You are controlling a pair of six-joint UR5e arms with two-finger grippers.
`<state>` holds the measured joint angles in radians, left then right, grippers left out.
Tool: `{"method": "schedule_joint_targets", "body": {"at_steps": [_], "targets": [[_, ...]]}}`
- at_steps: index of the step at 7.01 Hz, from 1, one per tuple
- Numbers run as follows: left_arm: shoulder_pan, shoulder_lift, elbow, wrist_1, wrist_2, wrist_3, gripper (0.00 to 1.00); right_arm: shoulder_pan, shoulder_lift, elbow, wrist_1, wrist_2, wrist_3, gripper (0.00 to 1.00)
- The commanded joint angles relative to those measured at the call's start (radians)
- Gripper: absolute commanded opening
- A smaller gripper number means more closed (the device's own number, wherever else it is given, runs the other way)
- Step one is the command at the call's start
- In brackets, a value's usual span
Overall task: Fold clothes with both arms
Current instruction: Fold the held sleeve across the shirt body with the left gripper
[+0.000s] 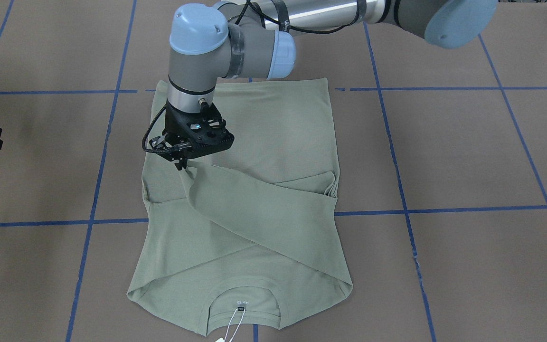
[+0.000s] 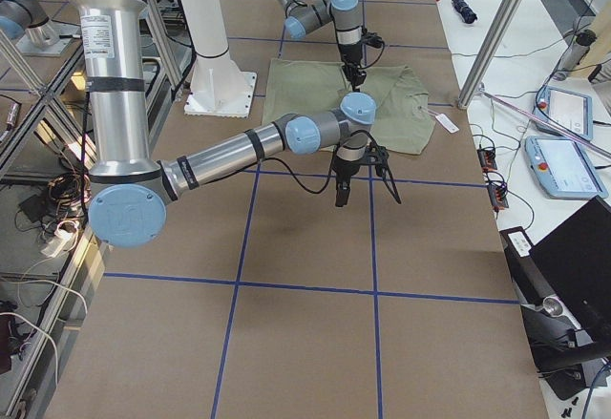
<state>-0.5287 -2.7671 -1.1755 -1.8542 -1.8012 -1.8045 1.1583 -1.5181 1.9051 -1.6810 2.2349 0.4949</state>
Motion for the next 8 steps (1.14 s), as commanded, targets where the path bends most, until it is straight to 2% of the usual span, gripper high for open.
{"method": "schedule_joint_targets", "body": {"at_steps": [1,3,5,6,7,8], "targets": [[0.082,-0.042,0.083,-0.110,0.113,-0.033,1.00,0.000,0.036,-0.024,0.000,0.000,0.002,1.00],[0.082,0.036,0.056,-0.173,0.138,0.063,1.00,0.000,0.052,-0.031,0.000,0.017,0.004,1.00],[0.056,0.061,0.016,-0.142,0.129,0.143,0.99,0.000,0.053,-0.021,0.001,0.029,0.004,1.00],[0.043,0.087,-0.034,-0.093,0.128,0.180,0.98,-0.003,0.055,-0.002,0.003,0.031,0.005,1.00],[0.018,0.166,-0.153,-0.030,0.091,0.230,0.98,-0.026,0.056,0.033,0.004,0.031,0.052,1.00],[-0.008,0.285,-0.317,0.036,0.042,0.293,0.99,-0.096,0.055,0.084,0.004,0.026,0.164,1.00]]}}
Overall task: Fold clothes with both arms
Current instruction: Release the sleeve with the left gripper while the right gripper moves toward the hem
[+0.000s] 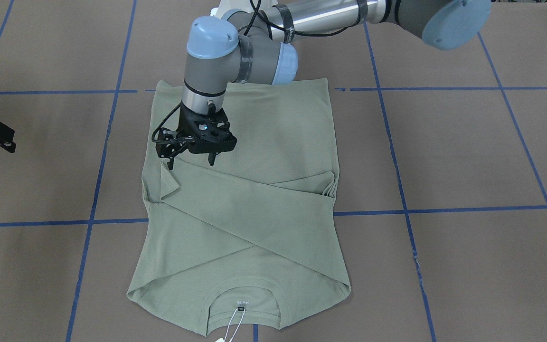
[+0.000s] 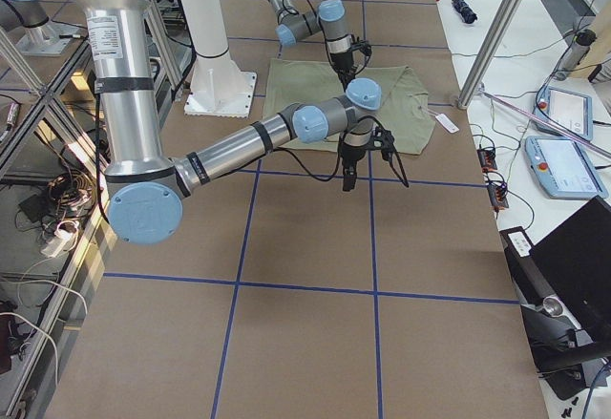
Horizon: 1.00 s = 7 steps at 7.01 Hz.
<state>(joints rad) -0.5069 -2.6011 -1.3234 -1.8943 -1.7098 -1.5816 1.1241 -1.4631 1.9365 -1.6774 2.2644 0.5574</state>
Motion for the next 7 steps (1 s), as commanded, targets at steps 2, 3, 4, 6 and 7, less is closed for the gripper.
{"method": "schedule_joint_targets", "body": {"at_steps": [2,3,4,6,7], "targets": [[-0.053,0.376,-0.465,0.150,-0.051,0.234,0.99,-0.232,-0.003,0.152,0.019,-0.075,0.334,1.00],[-0.064,0.483,-0.571,0.152,-0.050,0.286,0.99,-0.316,-0.037,0.169,0.185,-0.118,0.546,0.99],[-0.073,0.531,-0.624,0.152,-0.050,0.298,0.99,-0.436,-0.133,0.168,0.404,-0.215,0.700,0.99],[-0.074,0.553,-0.646,0.155,-0.050,0.298,0.99,-0.571,-0.169,0.176,0.485,-0.284,0.821,1.00],[-0.074,0.562,-0.649,0.153,-0.048,0.298,0.99,-0.658,-0.165,0.179,0.487,-0.334,0.901,1.00]]}}
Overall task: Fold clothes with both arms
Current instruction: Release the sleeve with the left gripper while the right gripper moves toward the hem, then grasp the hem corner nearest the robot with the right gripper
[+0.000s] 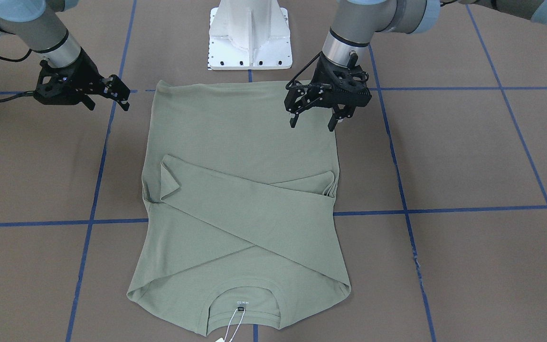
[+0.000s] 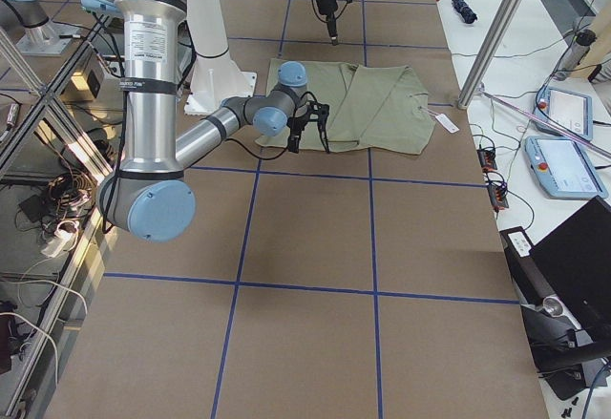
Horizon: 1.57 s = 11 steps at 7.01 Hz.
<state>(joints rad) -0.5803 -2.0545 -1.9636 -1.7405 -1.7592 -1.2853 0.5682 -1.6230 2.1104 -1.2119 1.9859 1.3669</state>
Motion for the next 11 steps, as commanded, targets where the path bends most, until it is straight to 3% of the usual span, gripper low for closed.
{"method": "schedule_joint_targets", "body": {"at_steps": [1,7,10,11], "targets": [[0.002,0.022,-0.014,-0.002,0.004,0.001,0.99,-0.184,0.009,0.000,0.014,-0.124,0.109,1.00],[0.005,0.024,-0.020,-0.004,0.009,-0.003,0.99,-0.306,0.083,-0.073,-0.015,-0.156,0.112,0.98],[0.007,0.025,-0.020,-0.004,0.007,-0.002,0.99,-0.312,0.086,-0.096,-0.014,-0.148,0.110,0.59],[0.005,0.025,-0.018,-0.004,0.009,0.000,0.99,-0.312,0.084,-0.095,-0.014,-0.145,0.110,0.59]]}}
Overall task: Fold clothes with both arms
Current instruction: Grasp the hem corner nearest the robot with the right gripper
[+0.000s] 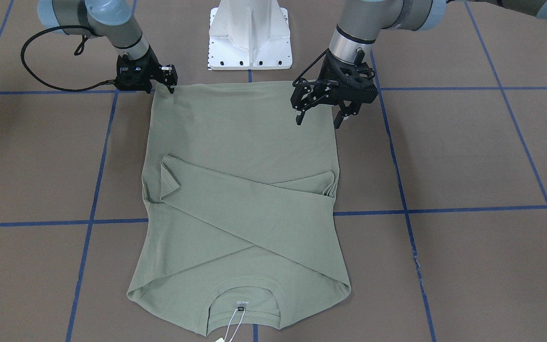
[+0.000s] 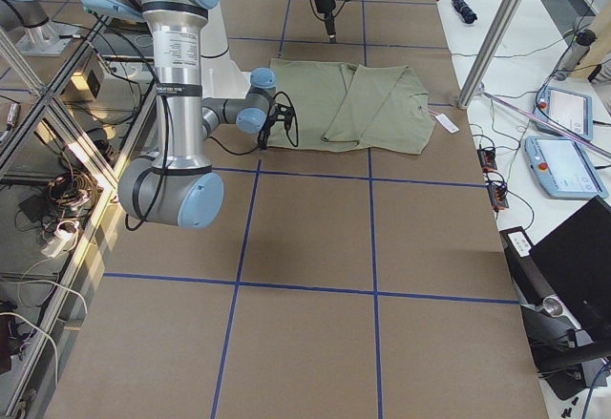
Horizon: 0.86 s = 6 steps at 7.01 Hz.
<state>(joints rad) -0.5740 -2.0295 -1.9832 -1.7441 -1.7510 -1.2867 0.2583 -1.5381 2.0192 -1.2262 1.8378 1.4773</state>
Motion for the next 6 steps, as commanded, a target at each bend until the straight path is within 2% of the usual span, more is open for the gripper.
{"method": "schedule_joint_targets", "body": {"at_steps": [1,4,6], "targets": [[-0.001,0.000,0.001,0.000,0.001,0.001,0.99,-0.001,0.000,0.001,0.001,0.005,0.000,0.60],[-0.001,0.000,0.001,0.000,0.001,0.001,0.99,-0.005,-0.010,0.001,0.001,0.005,0.000,0.71],[-0.001,0.000,0.003,0.000,0.001,0.001,0.99,-0.014,-0.010,0.001,-0.001,0.005,0.001,0.71]]}}
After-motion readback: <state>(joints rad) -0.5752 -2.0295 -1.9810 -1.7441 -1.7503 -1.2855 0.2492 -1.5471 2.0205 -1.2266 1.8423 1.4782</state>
